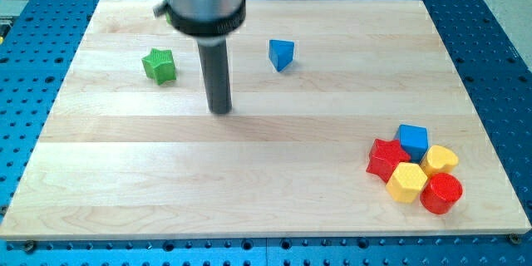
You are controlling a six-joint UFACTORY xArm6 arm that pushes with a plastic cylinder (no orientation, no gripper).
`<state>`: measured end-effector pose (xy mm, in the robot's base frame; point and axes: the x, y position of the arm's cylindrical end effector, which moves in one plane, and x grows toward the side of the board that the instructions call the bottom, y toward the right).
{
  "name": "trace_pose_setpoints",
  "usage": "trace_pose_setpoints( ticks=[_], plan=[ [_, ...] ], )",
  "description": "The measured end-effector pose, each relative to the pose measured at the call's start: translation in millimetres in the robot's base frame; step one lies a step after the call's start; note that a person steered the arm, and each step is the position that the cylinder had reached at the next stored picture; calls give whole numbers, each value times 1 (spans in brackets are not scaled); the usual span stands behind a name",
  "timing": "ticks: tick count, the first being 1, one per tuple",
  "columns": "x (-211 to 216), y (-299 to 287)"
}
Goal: Push the red star and triangle into the group of blocks
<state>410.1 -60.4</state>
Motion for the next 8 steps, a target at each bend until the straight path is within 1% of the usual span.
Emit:
trace_pose_setpoints(
  ticks=[1, 2, 3, 4, 5, 6, 7, 8],
  plan=[
    [-80, 34],
    [-74, 68],
    [-4, 130],
    [-17, 126],
    [-74, 101],
    [-70, 161],
    [11, 209],
    [22, 222]
  ],
)
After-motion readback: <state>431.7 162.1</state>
